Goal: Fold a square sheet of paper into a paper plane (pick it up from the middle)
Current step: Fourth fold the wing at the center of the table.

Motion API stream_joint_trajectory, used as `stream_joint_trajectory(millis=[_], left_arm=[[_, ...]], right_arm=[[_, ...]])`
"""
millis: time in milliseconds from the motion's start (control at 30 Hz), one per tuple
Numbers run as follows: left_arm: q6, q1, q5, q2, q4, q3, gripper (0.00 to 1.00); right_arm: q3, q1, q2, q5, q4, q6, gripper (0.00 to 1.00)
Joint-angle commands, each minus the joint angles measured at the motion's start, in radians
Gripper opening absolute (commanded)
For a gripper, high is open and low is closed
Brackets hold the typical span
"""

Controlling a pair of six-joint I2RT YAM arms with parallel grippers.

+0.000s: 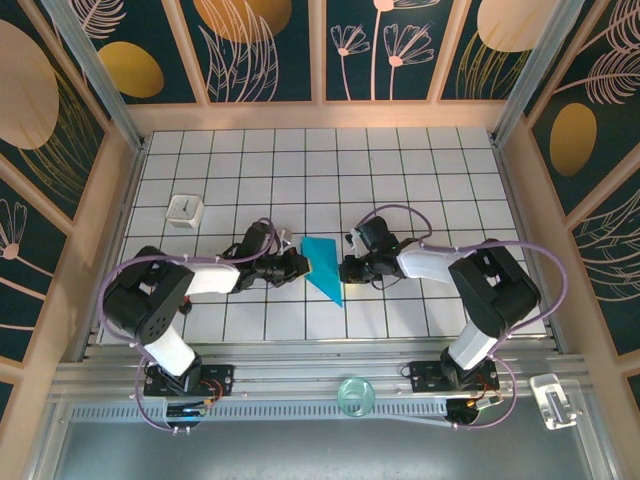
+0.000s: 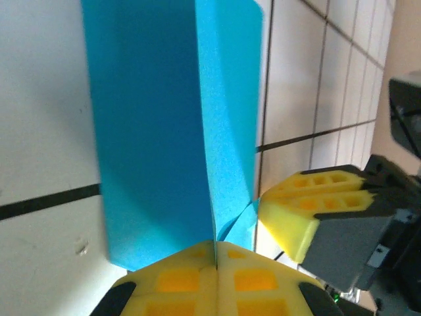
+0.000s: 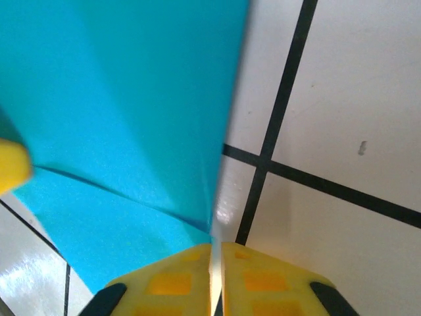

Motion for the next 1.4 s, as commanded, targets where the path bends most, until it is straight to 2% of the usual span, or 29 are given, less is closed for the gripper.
stream_joint_trajectory(millis=[0,100,133,233,333,400,567,767,1033,1367], left_arm=[[-0.089,-0.020,-0.093,-0.075,-0.083,0.002,0.00],[-0.153,-0.037,-0.148,-0.112,-0.152,0.011,0.00],[-0.179,-0.042,-0.165,-0.122,-0.164,0.010,0.00],[-0.258,-0.050,-0.193,-0.145,-0.191,0.007,0.00],[-0.328,-0.051,-0.193,-0.158,-0.199,0.011,0.00],[-0.346,-0.050,-0.183,-0.157,-0.216,0.027,0.00],[-0.375,-0.050,-0.148,-0.139,-0.226,0.042,0.00],[-0.374,-0.050,-0.106,-0.109,-0.236,0.059,0.00],[-0.359,-0.049,-0.070,-0.085,-0.251,0.076,0.00],[-0.348,-0.050,-0.067,-0.077,-0.257,0.076,0.00]], right_arm=[[0.032,0.003,-0.104,0.057,-0.051,-0.046,0.17],[0.013,0.033,-0.194,0.137,-0.050,-0.046,0.25],[0.003,0.047,-0.225,0.167,-0.042,-0.039,0.31],[-0.025,0.118,-0.278,0.259,-0.013,0.002,0.41],[-0.031,0.209,-0.271,0.385,-0.003,0.044,0.53],[-0.031,0.270,-0.250,0.477,0.012,0.066,0.57],[-0.033,0.377,-0.178,0.607,0.086,0.113,0.60],[0.001,0.449,-0.082,0.727,0.102,0.107,0.61],[0.033,0.478,-0.004,0.827,0.107,0.083,0.59],[0.078,0.485,0.039,0.847,0.101,0.055,0.53]])
